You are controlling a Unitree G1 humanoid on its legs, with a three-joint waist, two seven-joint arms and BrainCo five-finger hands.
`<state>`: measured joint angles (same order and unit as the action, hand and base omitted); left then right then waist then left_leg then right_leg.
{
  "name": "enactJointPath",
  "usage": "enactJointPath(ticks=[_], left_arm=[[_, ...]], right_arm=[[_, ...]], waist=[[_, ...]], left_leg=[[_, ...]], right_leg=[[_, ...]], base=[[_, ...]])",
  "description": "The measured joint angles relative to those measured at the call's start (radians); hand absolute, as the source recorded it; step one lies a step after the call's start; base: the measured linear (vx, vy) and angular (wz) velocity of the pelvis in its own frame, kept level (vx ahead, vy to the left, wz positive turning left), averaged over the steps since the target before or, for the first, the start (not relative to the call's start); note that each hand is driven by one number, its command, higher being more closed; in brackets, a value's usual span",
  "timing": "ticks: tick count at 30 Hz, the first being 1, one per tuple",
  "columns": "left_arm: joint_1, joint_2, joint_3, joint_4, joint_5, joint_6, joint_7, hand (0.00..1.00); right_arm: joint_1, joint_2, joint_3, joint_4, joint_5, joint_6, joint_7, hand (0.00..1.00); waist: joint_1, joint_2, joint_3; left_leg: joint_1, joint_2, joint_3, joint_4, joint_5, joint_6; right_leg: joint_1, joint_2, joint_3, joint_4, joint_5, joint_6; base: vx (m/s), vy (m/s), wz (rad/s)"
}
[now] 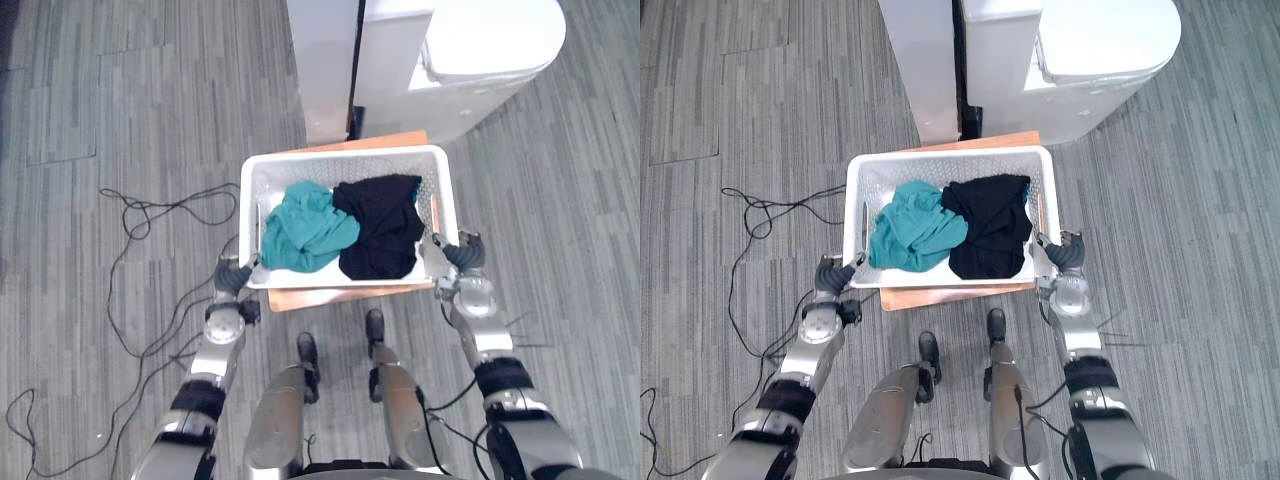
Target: Pick up the laundry basket with both hands and put the clothes into the washing machine.
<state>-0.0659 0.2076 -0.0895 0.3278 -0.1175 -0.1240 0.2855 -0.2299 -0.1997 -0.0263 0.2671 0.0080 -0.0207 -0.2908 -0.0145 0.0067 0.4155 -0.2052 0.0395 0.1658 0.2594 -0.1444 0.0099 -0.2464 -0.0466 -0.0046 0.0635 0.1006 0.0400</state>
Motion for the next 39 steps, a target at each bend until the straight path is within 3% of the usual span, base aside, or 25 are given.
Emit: enactJointPath(ticks=[6,9,12,13,14,15,18,20,21,22,23,24,25,26,27,28,29,30,32,35,36,37,38,39], left_arm=[[0.256,0.002,0.013,-0.169,-0.007,0.0,-0.032,1.0],[0.311,0.001,0.013,-0.204,-0.007,0.0,-0.057,1.0],[0.315,0.001,0.012,-0.204,-0.007,0.001,-0.068,1.0],[0.315,0.003,0.012,-0.208,-0.007,0.003,-0.069,1.0],[0.314,0.002,0.012,-0.211,-0.007,0.005,-0.069,1.0],[0.313,0.005,0.012,-0.211,-0.007,0.008,-0.069,1.0],[0.317,0.002,0.011,-0.211,-0.006,0.033,-0.07,1.0],[0.317,0.002,0.011,-0.212,-0.005,0.033,-0.07,1.0],[0.316,0.002,0.011,-0.217,-0.005,0.033,-0.069,1.0],[0.314,-0.008,0.011,-0.216,-0.005,0.036,-0.069,1.0],[0.314,-0.011,0.001,-0.216,-0.004,0.039,-0.069,1.0],[0.315,-0.003,-0.005,-0.216,-0.004,0.039,-0.069,1.0],[0.316,-0.007,-0.006,-0.215,-0.005,0.04,-0.069,1.0],[0.315,-0.002,-0.015,-0.216,-0.004,0.039,-0.069,1.0],[0.315,-0.019,-0.026,-0.201,-0.005,0.045,-0.068,1.0],[0.323,-0.027,-0.03,-0.199,-0.005,0.05,-0.068,1.0],[0.337,-0.033,-0.043,-0.2,-0.005,0.051,-0.068,1.0],[0.342,-0.035,-0.049,-0.2,-0.005,0.05,-0.068,1.0],[0.366,-0.037,-0.049,-0.201,-0.005,0.05,-0.068,1.0],[0.375,-0.038,-0.045,-0.204,-0.005,0.05,-0.068,1.0],[0.379,-0.039,-0.036,-0.216,-0.004,0.05,-0.068,1.0],[0.383,-0.04,-0.031,-0.221,-0.004,0.05,-0.068,1.0],[0.405,-0.041,-0.018,-0.243,-0.003,0.05,-0.068,1.0],[0.429,-0.041,-0.004,-0.268,0.003,0.05,-0.068,1.0]], right_arm=[[0.147,0.01,0.041,-0.107,-0.059,-0.002,0.059,1.0],[0.218,0.01,0.039,-0.164,-0.078,-0.007,0.076,1.0],[0.25,0.016,0.034,-0.183,-0.081,-0.012,0.076,1.0],[0.255,0.018,0.034,-0.183,-0.08,-0.012,0.076,1.0],[0.257,0.022,0.029,-0.181,-0.08,-0.012,0.076,1.0],[0.259,0.033,0.025,-0.175,-0.08,-0.012,0.076,1.0],[0.278,0.042,0.022,-0.163,-0.08,-0.012,0.077,1.0],[0.283,0.043,0.022,-0.149,-0.078,-0.012,0.077,1.0],[0.282,0.043,0.022,-0.148,-0.078,-0.015,0.077,1.0],[0.28,0.034,0.022,-0.143,-0.077,-0.015,0.077,1.0],[0.27,0.017,0.022,-0.134,-0.077,-0.015,0.079,1.0],[0.266,0.012,0.025,-0.128,-0.075,-0.015,0.08,1.0],[0.264,0.009,0.025,-0.126,-0.074,-0.015,0.08,1.0],[0.272,-0.003,0.026,-0.127,-0.068,-0.015,0.08,1.0],[0.268,-0.02,0.026,-0.107,-0.059,-0.01,0.079,1.0],[0.27,-0.029,0.026,-0.105,-0.057,-0.004,0.079,1.0],[0.278,-0.044,0.026,-0.106,-0.057,-0.003,0.079,1.0],[0.28,-0.048,0.026,-0.106,-0.057,-0.003,0.079,1.0],[0.29,-0.05,0.034,-0.108,-0.057,-0.003,0.083,1.0],[0.296,-0.05,0.036,-0.129,-0.058,-0.003,0.092,1.0],[0.297,-0.048,0.039,-0.14,-0.058,-0.003,0.092,1.0],[0.298,-0.047,0.043,-0.142,-0.057,-0.003,0.09,1.0],[0.301,-0.042,0.055,-0.15,-0.057,-0.003,0.089,1.0],[0.309,-0.033,0.065,-0.159,-0.058,-0.005,0.088,1.0]], waist=[[0.014,0.001,-0.099],[0.002,0.005,-0.15],[-0.005,-0.005,-0.17],[-0.017,-0.01,-0.173],[-0.025,-0.008,-0.172],[-0.027,-0.005,-0.175],[-0.021,-0.01,-0.177],[-0.025,-0.02,-0.188],[-0.023,-0.037,-0.199],[-0.024,-0.03,-0.198],[-0.017,-0.02,-0.206],[0.008,-0.016,-0.209],[0.014,-0.009,-0.21],[-0.012,-0.029,-0.21],[-0.023,-0.023,-0.2],[-0.021,-0.023,-0.2],[-0.016,-0.023,-0.2],[-0.012,-0.022,-0.2],[0.027,-0.011,-0.203],[0.06,0.012,-0.208],[0.078,0.015,-0.213],[0.089,0.013,-0.215],[0.094,0.014,-0.226],[0.084,-0.005,-0.242]], left_leg=[[0.077,0.006,-0.002,0.023,-0.037,-0.017],[0.099,0.006,0.001,0.018,-0.062,-0.012],[0.108,0.008,0.099,0.027,-0.077,-0.001],[0.107,0.017,0.15,0.032,-0.08,0.005],[0.106,0.023,0.187,0.027,-0.077,0.016],[0.112,0.046,0.245,0.01,-0.068,0.027],[0.186,0.087,0.404,-0.012,-0.066,0.024],[0.223,0.107,0.48,-0.002,-0.078,0.005],[0.23,0.117,0.523,0.034,-0.109,-0.04],[0.232,0.131,0.527,0.054,-0.13,-0.054],[0.237,0.151,0.525,0.066,-0.144,-0.063],[0.236,0.189,0.526,0.099,-0.152,-0.049],[0.233,0.23,0.526,0.136,-0.16,-0.037],[0.191,0.271,0.482,0.316,-0.196,-0.014],[0.149,0.307,0.382,0.479,-0.222,0.016],[0.129,0.293,0.324,0.522,-0.223,0.013],[0.086,0.231,0.212,0.553,-0.221,0.009],[0.066,0.201,0.166,0.55,-0.221,0.007],[-0.006,0.097,0.019,0.45,-0.218,-0.018],[-0.082,0.038,-0.091,0.266,-0.183,-0.085],[-0.09,0.028,-0.102,0.176,-0.109,-0.093],[-0.077,0.028,-0.093,0.164,-0.078,-0.082],[-0.056,0.024,-0.076,0.162,-0.038,-0.012],[-0.04,0.009,-0.043,0.177,-0.072,0.049]], right_leg=[[0.072,0.024,0.069,-0.031,-0.006,0.001],[0.073,0.037,0.115,-0.038,0.004,0.006],[0.057,0.046,0.206,-0.082,0.062,0.017],[0.045,0.042,0.215,-0.116,0.082,-0.003],[0.044,0.028,0.145,-0.126,0.058,-0.047],[0.002,-0.013,-0.082,-0.077,0.005,-0.124],[-0.021,-0.157,-0.559,0.198,-0.118,-0.165],[-0.003,-0.21,-0.633,0.34,-0.178,-0.179],[0.0,-0.196,-0.612,0.341,-0.211,-0.101],[-0.004,-0.165,-0.576,0.326,-0.206,-0.093],[0.004,-0.082,-0.513,0.248,-0.182,-0.088],[0.024,0.001,-0.447,0.163,-0.178,-0.071],[0.023,0.024,-0.447,0.186,-0.207,-0.093],[0.015,0.003,-0.35,0.325,-0.261,-0.113],[0.037,0.042,-0.294,0.341,-0.297,-0.127],[0.046,0.053,-0.271,0.341,-0.297,-0.134],[0.064,0.066,-0.217,0.327,-0.294,-0.139],[0.073,0.072,-0.19,0.316,-0.293,-0.142],[0.119,0.097,-0.107,0.251,-0.279,-0.165],[0.167,0.117,-0.061,0.165,-0.271,-0.177],[0.179,0.122,-0.031,0.144,-0.269,-0.168],[0.182,0.125,-0.009,0.145,-0.271,-0.162],[0.192,0.128,0.027,0.15,-0.283,-0.132],[0.177,0.095,0.033,0.216,-0.316,-0.067]], base=[[0.1,0.022,-0.32],[0.02,0.019,-0.5],[-0.08,0.044,-1.01],[-0.12,0.002,-1.0],[-0.17,0.012,-1.32],[-0.13,0.016,-1.38],[-0.08,0.003,-1.42],[-0.03,-0.116,-1.34],[-0.01,-0.174,-1.37],[0.0,-0.151,-1.59],[-0.01,-0.12,-2.0],[-0.01,-0.151,-2.17],[0.04,-0.189,-1.85],[0.08,-0.21,-1.29],[0.08,-0.182,-1.14],[0.11,-0.107,-1.29],[0.12,-0.038,-1.15],[0.18,0.001,-1.4],[0.21,0.079,-1.52],[0.26,0.161,-1.13],[0.21,0.136,-1.09],[0.32,0.187,-1.2],[0.38,0.225,-0.96],[0.46,0.268,-0.82]])
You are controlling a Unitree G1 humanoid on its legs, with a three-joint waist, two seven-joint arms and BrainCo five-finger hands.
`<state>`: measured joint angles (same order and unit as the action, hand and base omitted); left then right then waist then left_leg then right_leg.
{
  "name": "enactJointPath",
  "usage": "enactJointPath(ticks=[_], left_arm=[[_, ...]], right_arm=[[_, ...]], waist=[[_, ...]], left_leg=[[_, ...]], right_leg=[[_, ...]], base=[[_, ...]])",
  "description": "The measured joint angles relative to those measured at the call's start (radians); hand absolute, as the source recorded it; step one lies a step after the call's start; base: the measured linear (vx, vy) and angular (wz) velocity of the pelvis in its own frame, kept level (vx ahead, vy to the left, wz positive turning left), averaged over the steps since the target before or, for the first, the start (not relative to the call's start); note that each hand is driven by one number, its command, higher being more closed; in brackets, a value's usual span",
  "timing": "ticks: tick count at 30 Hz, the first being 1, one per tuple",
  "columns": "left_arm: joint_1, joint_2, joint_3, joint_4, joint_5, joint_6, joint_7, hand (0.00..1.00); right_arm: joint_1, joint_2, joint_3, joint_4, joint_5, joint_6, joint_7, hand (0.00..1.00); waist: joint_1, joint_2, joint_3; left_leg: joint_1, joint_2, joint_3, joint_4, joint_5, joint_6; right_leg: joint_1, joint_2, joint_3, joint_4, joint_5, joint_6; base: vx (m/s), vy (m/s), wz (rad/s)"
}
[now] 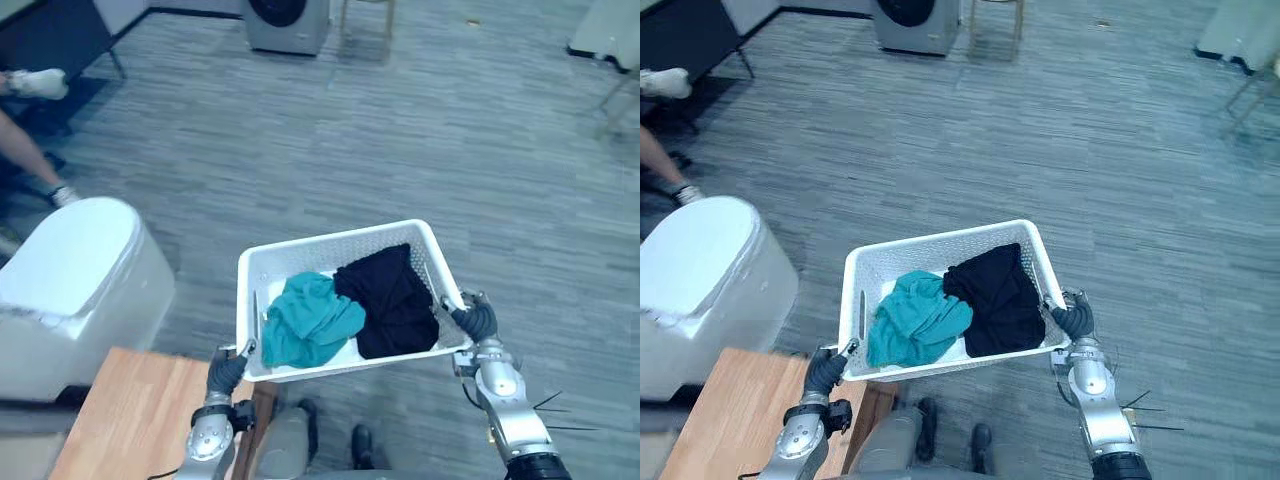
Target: Pick up the laundry basket with both hands and put the clothes into the washing machine.
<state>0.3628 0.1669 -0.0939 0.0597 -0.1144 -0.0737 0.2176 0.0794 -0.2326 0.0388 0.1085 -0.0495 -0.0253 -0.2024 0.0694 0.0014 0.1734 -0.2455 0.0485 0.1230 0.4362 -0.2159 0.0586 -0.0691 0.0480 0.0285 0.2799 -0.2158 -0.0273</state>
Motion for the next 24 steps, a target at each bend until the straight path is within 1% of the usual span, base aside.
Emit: enactJointPath(ticks=[1,2,3,4,5,6,7,8,9,10,11,12,13,14,15,16,17,18,19,20,21,22,23,24], left_arm=[[0.006,0.0,0.001,-0.009,0.0,0.0,0.0,1.0],[0.007,-0.001,0.001,-0.012,0.001,0.0,0.0,1.0],[0.01,0.001,0.001,-0.012,0.003,0.003,0.0,1.0],[0.01,0.004,0.001,-0.012,0.005,0.005,0.0,1.0],[0.012,0.007,0.001,-0.012,0.011,0.01,0.0,1.0],[0.012,0.007,0.001,-0.012,0.014,0.013,0.001,1.0],[0.012,0.008,0.001,-0.012,0.014,0.014,0.001,1.0],[0.01,0.01,0.001,-0.014,0.014,0.014,0.002,1.0],[0.004,0.015,0.001,-0.019,0.014,0.013,0.003,1.0],[-0.001,0.016,0.0,-0.019,0.014,0.014,0.003,1.0],[-0.004,0.016,0.0,-0.019,0.014,0.015,0.003,1.0],[-0.013,0.018,0.0,-0.019,0.016,0.017,0.003,1.0],[-0.019,0.024,-0.001,-0.019,0.029,0.018,0.003,1.0],[-0.019,0.028,-0.003,-0.019,0.032,0.018,0.003,1.0],[-0.019,0.038,-0.012,-0.018,0.039,0.019,0.003,1.0],[-0.025,0.039,-0.023,-0.011,0.04,0.02,0.002,1.0],[-0.033,0.005,-0.025,-0.002,0.043,0.023,0.002,1.0],[-0.035,0.0,-0.027,-0.001,0.045,0.023,0.002,1.0],[-0.048,0.001,-0.04,0.005,0.046,0.023,0.002,1.0],[-0.06,0.0,-0.048,0.015,0.046,0.023,0.002,1.0],[-0.076,-0.002,-0.064,0.035,0.044,0.026,0.002,1.0],[-0.077,-0.001,-0.065,0.035,0.043,0.027,0.002,1.0],[-0.075,0.001,-0.068,0.036,0.042,0.026,0.002,1.0],[-0.072,0.004,-0.071,0.035,0.034,0.024,0.002,1.0]], right_arm=[[0.002,0.003,-0.001,0.0,0.0,0.0,-0.001,1.0],[0.002,0.003,-0.003,0.0,-0.001,0.0,0.0,1.0],[0.006,0.009,-0.003,0.007,-0.001,0.0,0.0,1.0],[0.011,0.014,-0.005,0.011,-0.001,0.0,0.0,1.0],[0.018,0.027,-0.008,0.029,-0.001,0.0,0.0,1.0],[0.022,0.033,-0.01,0.037,-0.001,0.0,0.0,1.0],[0.025,0.033,-0.01,0.037,-0.001,0.0,0.0,1.0],[0.017,0.032,-0.01,0.037,-0.002,-0.006,0.001,1.0],[0.003,0.027,-0.01,0.037,-0.002,-0.008,0.002,1.0],[-0.002,0.024,-0.01,0.037,-0.002,-0.008,0.004,1.0],[-0.003,0.022,-0.01,0.037,-0.001,-0.008,0.004,1.0],[-0.003,0.018,-0.01,0.037,-0.001,-0.007,0.004,1.0],[-0.001,0.018,-0.01,0.037,-0.002,-0.007,0.002,1.0],[0.0,0.017,-0.009,0.037,-0.002,-0.007,0.001,1.0],[0.005,0.015,-0.009,0.037,-0.004,-0.007,0.001,1.0],[0.025,0.004,-0.01,0.037,-0.005,-0.006,-0.001,1.0],[0.027,-0.014,-0.015,0.037,-0.011,0.001,-0.008,1.0],[0.027,-0.015,-0.021,0.037,-0.013,0.002,-0.008,1.0],[0.029,-0.02,-0.034,0.036,-0.013,0.002,-0.008,1.0],[0.029,-0.03,-0.034,0.036,-0.013,0.005,-0.011,1.0],[0.03,-0.043,-0.038,0.036,-0.012,0.01,-0.017,1.0],[0.031,-0.044,-0.038,0.036,-0.011,0.012,-0.02,1.0],[0.036,-0.044,-0.038,0.029,-0.011,0.012,-0.027,1.0],[0.041,-0.044,-0.038,0.011,-0.01,0.012,-0.035,1.0]], waist=[[-0.003,-0.009,-0.004],[-0.001,-0.012,-0.004],[-0.005,-0.011,-0.004],[-0.011,-0.011,-0.003],[-0.028,-0.01,-0.002],[-0.032,-0.007,-0.003],[-0.031,0.003,-0.006],[-0.032,0.015,-0.015],[-0.034,0.025,-0.009],[-0.035,0.035,-0.003],[-0.035,0.042,0.001],[-0.051,0.052,0.007],[-0.071,0.044,0.007],[-0.077,0.037,0.006],[-0.087,0.026,0.002],[-0.097,0.019,-0.012],[-0.097,0.07,-0.028],[-0.102,0.085,-0.033],[-0.109,0.107,-0.032],[-0.104,0.115,-0.029],[-0.087,0.135,-0.016],[-0.084,0.134,-0.01],[-0.075,0.126,0.001],[-0.061,0.113,0.01]], left_leg=[[0.015,-0.009,0.024,0.0,-0.024,0.011],[0.033,-0.017,0.041,0.004,-0.04,0.019],[0.079,-0.033,0.059,0.002,-0.067,0.033],[0.102,-0.039,0.061,-0.001,-0.078,0.042],[0.166,-0.053,0.065,-0.019,-0.095,0.054],[0.212,-0.054,0.072,-0.045,-0.102,0.057],[0.25,-0.049,0.073,-0.08,-0.106,0.049],[0.285,-0.04,0.077,-0.131,-0.11,0.042],[0.318,-0.027,0.083,-0.173,-0.116,0.023],[0.348,-0.012,0.091,-0.205,-0.119,0.005],[0.367,-0.002,0.096,-0.221,-0.122,-0.006],[0.403,0.016,0.101,-0.243,-0.131,-0.031],[0.453,0.015,0.101,-0.272,-0.139,-0.064],[0.479,0.009,0.101,-0.285,-0.143,-0.074],[0.53,0.002,0.098,-0.3,-0.16,-0.104],[0.583,0.002,0.085,-0.295,-0.18,-0.136],[0.58,0.055,0.058,-0.206,-0.187,-0.149],[0.55,0.079,0.049,-0.133,-0.179,-0.163],[0.463,0.125,0.025,0.085,-0.115,-0.217],[0.391,0.16,0.018,0.264,0.011,-0.221],[0.265,0.236,0.013,0.605,0.031,-0.221],[0.233,0.25,0.013,0.674,0.022,-0.206],[0.168,0.256,0.016,0.791,-0.003,-0.164],[0.095,0.234,0.034,0.802,-0.033,-0.117]], right_leg=[[-0.031,-0.017,0.001,0.088,-0.021,0.035],[-0.075,-0.033,0.001,0.198,-0.041,0.077],[-0.147,-0.069,-0.026,0.403,-0.041,0.156],[-0.171,-0.092,-0.053,0.482,-0.033,0.17],[-0.203,-0.152,-0.127,0.618,-0.046,0.141],[-0.219,-0.192,-0.181,0.674,-0.067,0.102],[-0.24,-0.218,-0.232,0.677,-0.082,0.081],[-0.287,-0.239,-0.289,0.631,-0.088,0.072],[-0.328,-0.239,-0.324,0.539,-0.087,0.071],[-0.359,-0.225,-0.334,0.435,-0.074,0.07],[-0.37,-0.212,-0.335,0.36,-0.048,0.069],[-0.383,-0.186,-0.332,0.158,0.054,0.072],[-0.385,-0.173,-0.324,-0.064,0.187,0.079],[-0.385,-0.173,-0.323,-0.12,0.228,0.076],[-0.384,-0.173,-0.324,-0.181,0.279,0.038],[-0.386,-0.171,-0.303,-0.149,0.38,-0.015],[-0.443,-0.156,-0.312,0.027,0.382,-0.021],[-0.451,-0.148,-0.321,0.075,0.343,-0.031],[-0.444,-0.126,-0.334,0.134,0.267,-0.041],[-0.414,-0.096,-0.329,0.145,0.225,-0.046],[-0.306,-0.044,-0.332,0.107,0.18,-0.054],[-0.271,-0.032,-0.328,0.094,0.168,-0.058],[-0.179,-0.015,-0.319,0.059,0.145,-0.066],[-0.075,-0.011,-0.294,-0.001,0.117,-0.063]], base=[[0.46,0.261,-0.54],[0.37,0.193,-0.45],[0.37,0.178,-0.29],[0.4,0.137,-0.09],[0.44,0.091,0.01],[0.44,0.076,-0.08],[0.44,0.057,-0.22],[0.44,0.035,-0.31],[0.54,0.013,-0.35],[0.45,-0.022,-0.3],[0.47,-0.064,-0.19],[0.53,-0.109,-0.02],[0.57,-0.126,0.02],[0.65,-0.165,0.03],[0.57,-0.159,-0.01],[0.9,-0.277,-0.15],[0.77,-0.25,-0.17],[0.88,-0.317,-0.18],[0.55,-0.228,-0.18],[0.81,-0.313,-0.33],[0.66,-0.223,-0.4],[0.77,-0.206,-0.32],[0.59,-0.084,-0.24],[0.58,-0.053,-0.23]])
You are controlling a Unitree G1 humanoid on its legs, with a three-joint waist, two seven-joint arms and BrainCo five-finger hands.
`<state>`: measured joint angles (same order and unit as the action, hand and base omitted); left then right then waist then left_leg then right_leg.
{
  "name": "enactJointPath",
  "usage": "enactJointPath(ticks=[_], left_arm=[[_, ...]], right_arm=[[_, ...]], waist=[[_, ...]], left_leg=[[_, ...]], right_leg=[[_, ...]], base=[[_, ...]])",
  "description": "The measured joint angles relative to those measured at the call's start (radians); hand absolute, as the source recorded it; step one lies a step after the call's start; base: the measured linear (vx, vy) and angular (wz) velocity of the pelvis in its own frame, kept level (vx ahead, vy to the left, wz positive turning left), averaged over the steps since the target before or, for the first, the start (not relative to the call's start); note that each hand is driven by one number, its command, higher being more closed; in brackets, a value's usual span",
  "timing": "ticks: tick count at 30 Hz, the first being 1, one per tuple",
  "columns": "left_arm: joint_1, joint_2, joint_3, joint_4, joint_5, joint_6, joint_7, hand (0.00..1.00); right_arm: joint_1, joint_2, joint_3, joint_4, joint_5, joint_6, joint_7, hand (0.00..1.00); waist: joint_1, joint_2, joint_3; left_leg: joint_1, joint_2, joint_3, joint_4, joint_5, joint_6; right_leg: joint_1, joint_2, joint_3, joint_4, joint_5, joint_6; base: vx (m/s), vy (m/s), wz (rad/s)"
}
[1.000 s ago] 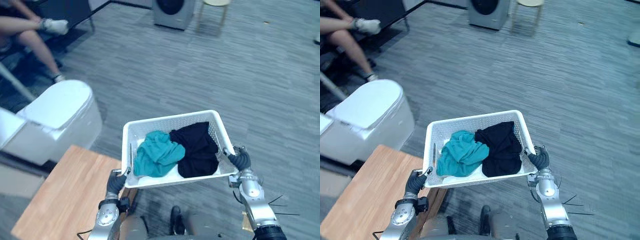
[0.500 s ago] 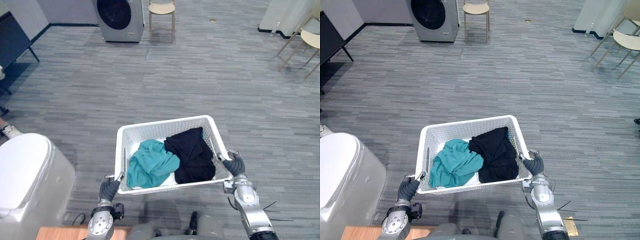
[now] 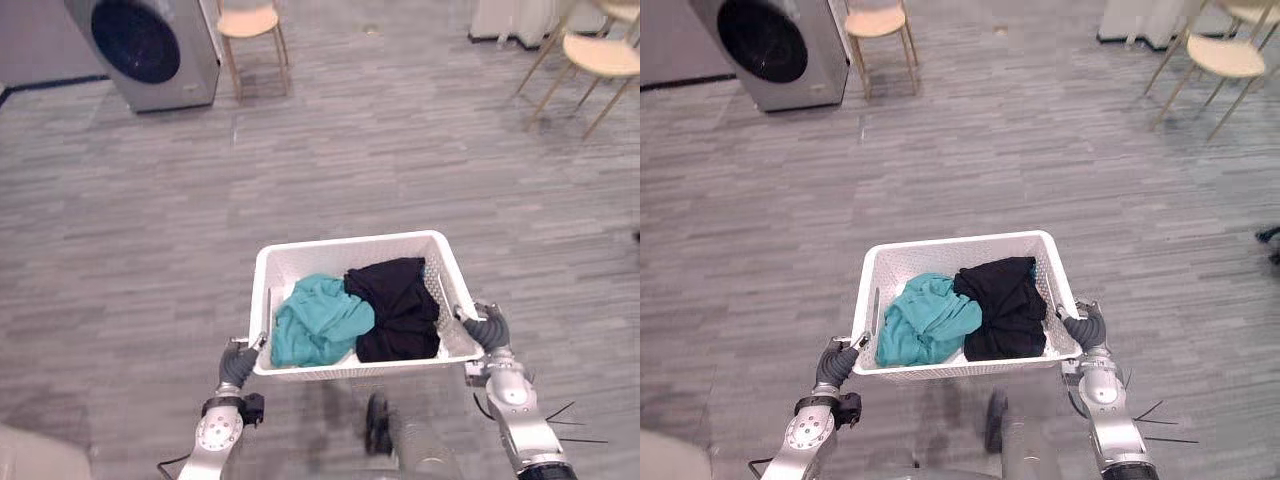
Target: Pick up the laundry basket with both hands and put the clothes into the washing machine.
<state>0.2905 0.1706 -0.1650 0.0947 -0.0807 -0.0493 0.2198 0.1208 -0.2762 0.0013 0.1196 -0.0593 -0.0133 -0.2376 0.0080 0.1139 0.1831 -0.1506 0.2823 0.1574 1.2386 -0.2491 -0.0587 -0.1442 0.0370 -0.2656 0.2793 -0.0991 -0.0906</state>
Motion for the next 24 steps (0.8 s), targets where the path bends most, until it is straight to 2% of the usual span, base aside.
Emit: enactJointPath(ticks=[2,3,4,5,6,7,8,9,10,11,12,13,14,15,16,17,19,21,22,23,24], left_arm=[[0.002,0.0,0.0,-0.006,-0.017,-0.006,0.0,1.0],[0.003,0.0,0.0,-0.009,-0.023,-0.008,0.0,1.0],[0.003,-0.001,0.0,-0.01,-0.023,-0.009,0.0,1.0],[0.006,0.0,0.0,-0.011,-0.024,-0.009,0.0,1.0],[0.016,0.001,0.001,-0.021,-0.024,-0.009,-0.001,1.0],[0.02,0.001,0.002,-0.026,-0.024,-0.009,-0.001,1.0],[0.021,0.002,0.004,-0.032,-0.023,-0.008,-0.001,1.0],[0.023,0.001,0.007,-0.042,-0.022,-0.002,-0.001,1.0],[0.023,-0.001,0.007,-0.044,-0.021,-0.001,-0.001,1.0],[0.025,-0.005,0.006,-0.043,-0.018,0.005,-0.001,1.0],[0.04,-0.001,0.004,-0.044,-0.013,0.01,-0.002,1.0],[0.044,0.003,0.003,-0.044,-0.012,0.011,-0.003,1.0],[0.045,0.014,0.001,-0.045,-0.012,0.011,-0.004,1.0],[0.044,0.022,0.0,-0.048,-0.011,0.011,-0.004,1.0],[0.043,0.04,0.0,-0.048,-0.005,0.012,-0.004,1.0],[0.042,0.046,0.0,-0.048,-0.004,0.012,-0.004,1.0],[0.031,0.053,-0.001,-0.054,-0.004,0.011,-0.004,1.0],[-0.003,0.053,-0.006,-0.053,-0.008,0.007,-0.005,1.0],[-0.035,0.053,-0.012,-0.053,-0.013,0.007,-0.006,1.0],[-0.067,0.054,-0.014,-0.053,-0.014,-0.001,-0.01,1.0],[-0.082,0.054,-0.014,-0.053,-0.015,-0.006,-0.01,1.0]], right_arm=[[-0.008,-0.007,0.0,-0.022,0.001,0.0,-0.001,1.0],[-0.022,-0.012,0.0,-0.025,0.004,-0.001,-0.001,1.0],[-0.028,-0.012,0.0,-0.024,0.009,-0.001,-0.001,1.0],[-0.039,-0.013,0.0,-0.018,0.01,-0.001,0.0,1.0],[-0.05,-0.011,0.002,0.0,0.01,-0.002,0.0,1.0],[-0.052,-0.01,0.004,0.008,0.01,-0.002,0.0,1.0],[-0.061,-0.008,0.007,0.026,0.01,-0.002,-0.001,1.0],[-0.081,-0.006,0.007,0.051,0.01,-0.002,-0.001,1.0],[-0.091,-0.006,0.007,0.068,0.01,-0.002,-0.001,1.0],[-0.106,-0.009,0.007,0.097,0.01,-0.002,0.004,1.0],[-0.111,0.001,0.007,0.132,0.01,-0.002,0.014,1.0],[-0.107,0.007,0.006,0.136,0.01,-0.002,0.019,1.0],[-0.091,0.016,0.004,0.136,0.01,-0.003,0.022,1.0],[-0.078,0.027,0.0,0.137,0.01,-0.003,0.02,1.0],[-0.068,0.048,-0.004,0.142,0.01,-0.003,0.019,1.0],[-0.065,0.052,-0.004,0.142,0.01,-0.004,0.019,1.0],[-0.046,0.052,-0.004,0.141,0.021,-0.018,0.02,1.0],[-0.037,0.05,-0.016,0.142,0.027,-0.018,0.021,1.0],[-0.027,0.052,-0.031,0.148,0.032,-0.013,0.02,1.0],[-0.008,0.058,-0.041,0.15,0.04,-0.01,0.017,1.0],[-0.001,0.059,-0.041,0.15,0.041,-0.006,0.016,1.0]], waist=[[0.015,-0.009,0.005],[0.029,-0.014,0.008],[0.036,-0.014,0.008],[0.048,-0.017,0.01],[0.068,-0.013,0.007],[0.076,-0.015,0.006],[0.093,-0.026,-0.001],[0.088,-0.053,-0.013],[0.088,-0.065,-0.014],[0.091,-0.077,-0.012],[0.09,-0.086,-0.013],[0.089,-0.091,-0.012],[0.085,-0.095,-0.014],[0.08,-0.1,-0.014],[0.059,-0.108,-0.012],[0.054,-0.106,-0.012],[0.027,-0.085,-0.013],[0.008,-0.079,-0.01],[0.0,-0.074,-0.004],[-0.005,-0.086,-0.007],[-0.009,-0.098,-0.003]], left_leg=[[-0.104,-0.042,0.02,-0.11,-0.032,0.039],[-0.176,-0.085,0.024,-0.298,-0.037,0.047],[-0.195,-0.103,0.022,-0.387,-0.034,0.043],[-0.217,-0.141,0.007,-0.623,-0.007,0.008],[-0.218,-0.159,-0.017,-0.899,0.122,-0.038],[-0.213,-0.159,-0.014,-0.941,0.17,-0.051],[-0.213,-0.177,0.01,-0.924,0.25,-0.004],[-0.225,-0.206,0.015,-0.879,0.253,0.11],[-0.226,-0.213,0.027,-0.848,0.24,0.148],[-0.226,-0.214,0.055,-0.791,0.199,0.172],[-0.207,-0.214,0.08,-0.718,0.165,0.17],[-0.178,-0.221,0.085,-0.719,0.144,0.176],[-0.09,-0.247,0.08,-0.752,0.079,0.182],[-0.013,-0.274,0.065,-0.796,0.029,0.187],[0.09,-0.31,0.047,-0.87,0.009,0.19],[0.129,-0.318,0.038,-0.902,0.009,0.19],[0.269,-0.318,-0.002,-1.042,0.009,0.189],[0.326,-0.31,-0.033,-1.095,-0.001,0.169],[0.364,-0.301,-0.052,-1.117,-0.013,0.147],[0.409,-0.305,-0.065,-1.14,-0.026,0.124],[0.44,-0.312,-0.079,-1.153,-0.037,0.105]], right_leg=[[0.094,-0.002,0.024,-0.074,-0.016,0.017],[0.154,-0.011,0.037,-0.129,-0.023,0.028],[0.175,-0.016,0.044,-0.148,-0.026,0.034],[0.22,-0.028,0.049,-0.195,-0.035,0.048],[0.279,-0.033,0.061,-0.259,-0.044,0.066],[0.297,-0.033,0.071,-0.279,-0.05,0.074],[0.324,-0.051,0.093,-0.29,-0.065,0.1],[0.334,-0.094,0.081,-0.266,-0.088,0.167],[0.331,-0.111,0.084,-0.241,-0.094,0.18],[0.314,-0.133,0.101,-0.16,-0.099,0.189],[0.23,-0.162,0.128,0.111,-0.101,0.218],[0.189,-0.183,0.135,0.228,-0.085,0.242],[0.097,-0.235,0.131,0.513,-0.022,0.274],[0.044,-0.264,0.125,0.683,-0.029,0.247],[-0.012,-0.29,0.106,0.798,-0.067,0.184],[-0.034,-0.295,0.092,0.805,-0.079,0.166],[-0.153,-0.265,-0.011,0.69,-0.138,0.129],[-0.225,-0.233,-0.04,0.501,-0.141,0.125],[-0.252,-0.206,-0.039,0.276,-0.084,0.14],[-0.264,-0.195,-0.035,0.012,0.021,0.185],[-0.279,-0.199,-0.03,-0.064,0.063,0.193]], base=[[0.53,0.024,-0.18],[0.52,0.068,-0.18],[0.51,0.116,-0.27],[0.52,0.155,-0.39],[0.53,0.172,-0.4],[0.58,0.214,-0.42],[0.81,0.296,-0.14],[0.7,0.253,-0.05],[0.73,0.239,0.05],[0.64,0.229,-0.13],[0.64,0.229,-0.17],[0.58,0.236,-0.11],[0.51,0.178,0.04],[0.88,0.258,0.24],[0.65,0.165,0.31],[0.59,0.107,0.32],[0.61,0.053,0.32],[0.51,-0.002,0.54],[0.58,-0.065,0.76],[0.6,-0.09,0.71],[0.62,-0.132,0.58]])
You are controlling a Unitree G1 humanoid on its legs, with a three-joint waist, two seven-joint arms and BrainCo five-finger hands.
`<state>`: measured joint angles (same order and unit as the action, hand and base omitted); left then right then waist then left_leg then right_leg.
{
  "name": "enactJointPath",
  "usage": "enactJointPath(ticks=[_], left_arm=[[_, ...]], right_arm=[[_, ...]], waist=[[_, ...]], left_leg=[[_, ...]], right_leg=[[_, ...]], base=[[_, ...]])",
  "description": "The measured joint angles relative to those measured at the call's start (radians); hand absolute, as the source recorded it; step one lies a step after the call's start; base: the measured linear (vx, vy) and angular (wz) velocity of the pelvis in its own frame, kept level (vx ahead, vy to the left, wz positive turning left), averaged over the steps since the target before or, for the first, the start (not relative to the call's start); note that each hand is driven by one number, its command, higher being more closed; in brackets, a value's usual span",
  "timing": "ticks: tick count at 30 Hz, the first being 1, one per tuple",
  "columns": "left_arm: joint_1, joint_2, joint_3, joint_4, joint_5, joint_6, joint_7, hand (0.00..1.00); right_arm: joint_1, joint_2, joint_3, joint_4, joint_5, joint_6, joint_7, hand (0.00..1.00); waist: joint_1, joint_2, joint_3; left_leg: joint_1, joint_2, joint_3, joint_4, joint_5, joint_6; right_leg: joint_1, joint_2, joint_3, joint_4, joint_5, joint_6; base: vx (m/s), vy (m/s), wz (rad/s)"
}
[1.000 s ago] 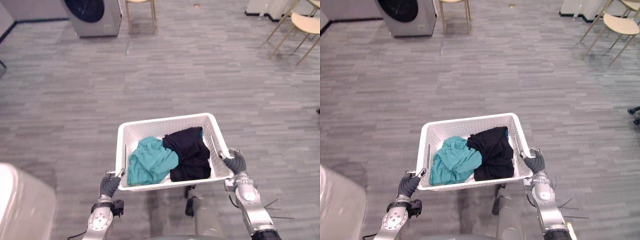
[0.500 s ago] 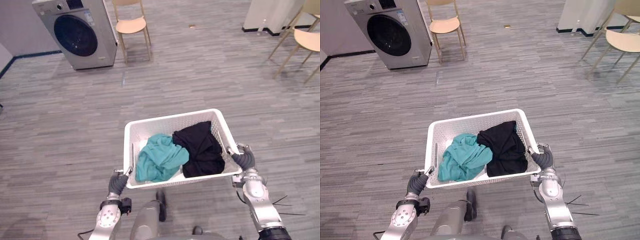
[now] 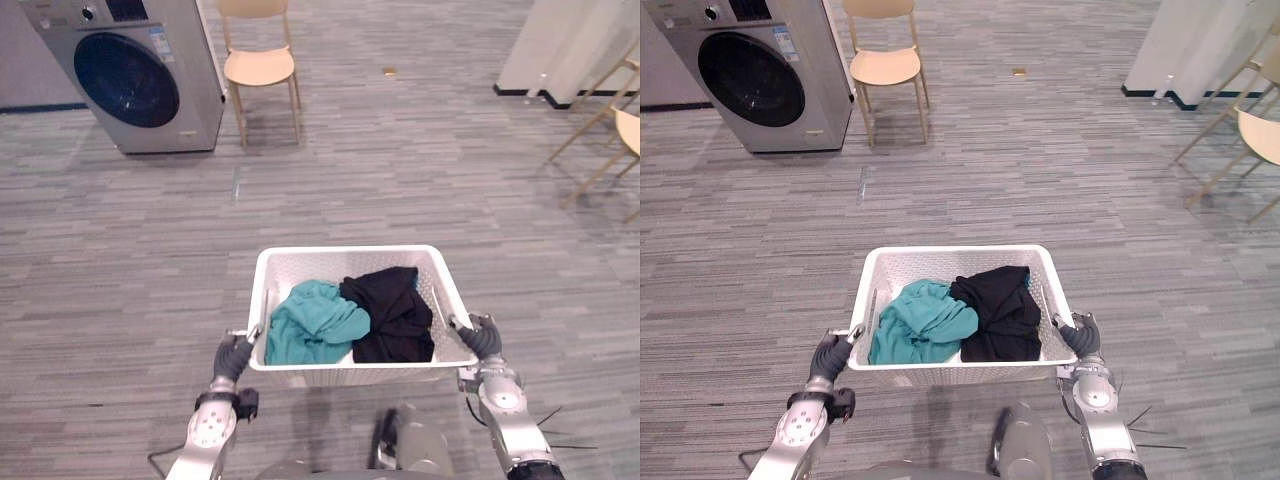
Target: Pick up the laundry basket with both hands and put the clothes into the washing machine.
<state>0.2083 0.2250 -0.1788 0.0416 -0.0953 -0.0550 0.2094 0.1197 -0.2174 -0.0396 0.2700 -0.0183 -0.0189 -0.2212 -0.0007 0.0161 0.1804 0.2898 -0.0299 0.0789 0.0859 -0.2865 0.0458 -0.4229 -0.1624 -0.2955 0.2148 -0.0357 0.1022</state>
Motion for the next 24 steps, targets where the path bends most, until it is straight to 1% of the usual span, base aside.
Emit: enactJointPath(ticks=[1,2,3,4,5,6,7,8,9,10,11,12,13,14,15,16,17,18,19,20,21,22,23,24], left_arm=[[-0.005,0.004,-0.001,0.0,-0.001,-0.009,-0.001,1.0],[0.004,0.011,-0.003,0.0,-0.004,-0.013,-0.007,1.0],[0.01,-0.006,-0.011,0.007,-0.007,-0.016,-0.012,1.0],[0.015,-0.021,-0.012,0.007,-0.007,-0.018,-0.012,1.0],[0.014,-0.043,-0.012,0.01,-0.009,-0.019,-0.012,1.0],[0.008,-0.06,-0.012,0.011,-0.009,-0.025,-0.012,1.0],[0.007,-0.068,-0.012,0.014,-0.012,-0.025,-0.012,1.0],[0.008,-0.075,-0.012,0.029,-0.019,-0.029,-0.012,1.0],[0.018,-0.072,-0.012,0.04,-0.024,-0.03,-0.012,1.0],[0.029,-0.067,-0.012,0.043,-0.029,-0.032,-0.012,1.0],[0.048,-0.062,-0.012,0.043,-0.031,-0.039,-0.014,1.0],[0.066,-0.066,-0.012,0.042,-0.037,-0.047,-0.015,1.0],[0.068,-0.066,-0.012,0.042,-0.043,-0.049,-0.015,1.0],[0.067,-0.066,-0.011,0.041,-0.045,-0.052,-0.015,1.0],[0.068,-0.066,-0.007,0.039,-0.05,-0.053,-0.015,1.0],[0.072,-0.065,-0.004,0.036,-0.049,-0.053,-0.015,1.0],[0.082,-0.065,-0.004,0.022,-0.049,-0.052,-0.015,1.0],[0.087,-0.063,-0.004,0.007,-0.049,-0.05,-0.014,1.0],[0.084,-0.063,-0.001,-0.001,-0.049,-0.049,-0.014,1.0],[0.084,-0.064,0.002,-0.011,-0.049,-0.048,-0.014,1.0],[0.084,-0.066,0.002,-0.01,-0.049,-0.047,-0.014,1.0],[0.089,-0.073,0.0,-0.01,-0.049,-0.038,-0.014,1.0],[0.092,-0.073,-0.001,-0.009,-0.049,-0.033,-0.014,1.0],[0.092,-0.068,-0.001,-0.009,-0.049,-0.028,-0.014,1.0]], right_arm=[[0.008,0.004,0.001,0.0,-0.001,0.011,0.0,1.0],[0.027,0.013,0.003,0.0,-0.003,0.021,0.001,1.0],[0.045,0.012,-0.002,0.0,-0.003,0.028,0.0,1.0],[0.051,0.008,-0.004,0.0,-0.003,0.029,0.0,1.0],[0.052,-0.009,-0.004,0.0,-0.002,0.03,0.001,1.0],[0.044,-0.024,-0.003,-0.001,-0.002,0.03,0.002,1.0],[0.038,-0.029,-0.002,-0.001,-0.001,0.032,0.002,1.0],[0.034,-0.029,-0.003,-0.001,-0.001,0.039,-0.002,1.0],[0.035,-0.024,0.002,-0.007,0.0,0.039,-0.01,1.0],[0.035,-0.023,0.008,-0.019,0.0,0.039,-0.015,1.0],[0.034,-0.024,0.009,-0.049,0.0,0.039,-0.017,1.0],[0.022,-0.027,0.009,-0.082,0.0,0.036,-0.018,1.0],[0.011,-0.029,0.009,-0.09,0.0,0.034,-0.019,1.0],[-0.012,-0.032,0.009,-0.091,0.0,0.033,-0.019,1.0],[-0.03,-0.032,0.011,-0.09,0.0,0.033,-0.019,1.0],[-0.036,-0.032,0.013,-0.09,-0.002,0.033,-0.019,1.0],[-0.04,-0.038,0.018,-0.088,-0.002,0.032,-0.019,1.0],[-0.04,-0.037,0.022,-0.08,-0.001,0.032,-0.019,1.0],[-0.041,-0.035,0.023,-0.077,-0.001,0.032,-0.02,1.0],[-0.041,-0.033,0.023,-0.074,-0.001,0.032,-0.02,1.0],[-0.043,-0.034,0.023,-0.069,-0.001,0.032,-0.02,1.0],[-0.048,-0.039,0.023,-0.05,-0.002,0.03,-0.019,1.0],[-0.05,-0.034,0.023,-0.032,-0.002,0.03,-0.017,1.0],[-0.05,-0.027,0.023,-0.019,-0.003,0.029,-0.016,1.0]], waist=[[-0.004,-0.015,-0.001],[-0.013,-0.035,-0.018],[-0.022,-0.012,-0.04],[-0.022,0.016,-0.057],[-0.02,0.068,-0.069],[-0.017,0.104,-0.067],[-0.006,0.112,-0.062],[0.014,0.125,-0.053],[0.023,0.115,-0.037],[0.031,0.106,-0.028],[0.04,0.091,-0.023],[0.053,0.076,-0.019],[0.058,0.075,-0.019],[0.07,0.073,-0.017],[0.075,0.064,-0.01],[0.076,0.062,-0.009],[0.079,0.066,-0.01],[0.099,0.064,-0.014],[0.098,0.054,-0.02],[0.097,0.022,-0.028],[0.098,0.011,-0.033],[0.101,0.01,-0.035],[0.102,0.007,-0.034],[0.098,0.001,-0.031]], left_leg=[[0.064,-0.006,-0.012,-0.015,-0.02,-0.033],[0.111,-0.009,-0.031,-0.009,-0.036,-0.058],[0.129,0.022,-0.054,0.037,-0.051,-0.068],[0.112,0.052,-0.053,0.1,-0.055,-0.076],[0.045,0.104,-0.052,0.273,-0.053,-0.084],[-0.064,0.163,-0.046,0.532,0.031,-0.188],[-0.13,0.192,-0.047,0.689,0.16,-0.247],[-0.215,0.256,-0.024,0.916,0.167,-0.255],[-0.287,0.303,0.023,1.081,0.127,-0.19],[-0.322,0.311,0.046,1.112,0.102,-0.15],[-0.387,0.309,0.08,1.102,0.067,-0.107],[-0.484,0.298,0.126,1.013,0.016,-0.084],[-0.527,0.286,0.132,0.947,0.004,-0.075],[-0.586,0.259,0.133,0.79,0.001,-0.069],[-0.619,0.213,0.116,0.554,0.021,-0.092],[-0.624,0.191,0.105,0.382,0.054,-0.133],[-0.627,0.183,0.1,0.207,0.144,-0.149],[-0.618,0.173,0.121,0.21,0.253,-0.133],[-0.613,0.146,0.116,0.22,0.292,-0.086],[-0.626,0.115,0.116,0.266,0.28,-0.006],[-0.637,0.106,0.125,0.306,0.256,0.022],[-0.632,0.097,0.136,0.357,0.181,0.038],[-0.601,0.086,0.147,0.366,0.135,0.048],[-0.573,0.071,0.149,0.362,0.111,0.053]], right_leg=[[-0.01,-0.001,0.001,-0.052,0.032,-0.027],[-0.005,0.002,0.009,-0.066,0.033,-0.07],[-0.008,0.028,0.045,-0.014,0.19,-0.15],[-0.016,0.047,0.043,0.035,0.222,-0.145],[-0.017,0.076,0.015,0.097,0.175,-0.153],[0.01,0.116,0.001,0.131,0.111,-0.176],[0.042,0.138,0.003,0.137,0.081,-0.176],[0.119,0.177,0.003,0.111,0.052,-0.179],[0.236,0.207,0.013,0.063,0.019,-0.187],[0.297,0.212,0.025,0.035,0.0,-0.191],[0.369,0.212,0.05,-0.015,-0.016,-0.19],[0.435,0.212,0.074,-0.085,-0.019,-0.188],[0.46,0.209,0.083,-0.111,-0.021,-0.184],[0.495,0.201,0.098,-0.146,-0.029,-0.171],[0.54,0.18,0.105,-0.179,-0.044,-0.146],[0.571,0.169,0.107,-0.2,-0.055,-0.129],[0.607,0.164,0.112,-0.226,-0.072,-0.102],[0.653,0.151,0.129,-0.242,-0.093,-0.074],[0.673,0.127,0.127,-0.248,-0.104,-0.051],[0.687,0.088,0.124,-0.234,-0.123,-0.016],[0.674,0.07,0.123,-0.198,-0.133,0.0],[0.615,0.038,0.138,-0.036,-0.154,0.032],[0.521,0.01,0.162,0.197,-0.165,0.051],[0.462,-0.017,0.179,0.367,-0.139,0.07]], base=[[0.69,-0.18,0.47],[0.74,-0.213,0.55],[0.84,-0.248,0.43],[0.85,-0.267,0.27],[0.94,-0.306,0.03],[0.74,-0.255,-0.08],[0.71,-0.237,-0.21],[0.68,-0.209,-0.35],[0.66,-0.176,-0.29],[0.73,-0.128,-0.28],[0.7,-0.048,-0.36],[0.68,-0.015,-0.38],[0.53,0.075,-0.42],[0.53,0.134,-0.33],[0.53,0.159,-0.29],[0.55,0.193,-0.17],[0.58,0.239,-0.25],[0.62,0.261,-0.22],[0.68,0.288,-0.13],[0.58,0.228,0.11],[0.81,0.31,0.06],[0.64,0.251,-0.1],[0.61,0.258,-0.13],[0.6,0.279,0.05]])
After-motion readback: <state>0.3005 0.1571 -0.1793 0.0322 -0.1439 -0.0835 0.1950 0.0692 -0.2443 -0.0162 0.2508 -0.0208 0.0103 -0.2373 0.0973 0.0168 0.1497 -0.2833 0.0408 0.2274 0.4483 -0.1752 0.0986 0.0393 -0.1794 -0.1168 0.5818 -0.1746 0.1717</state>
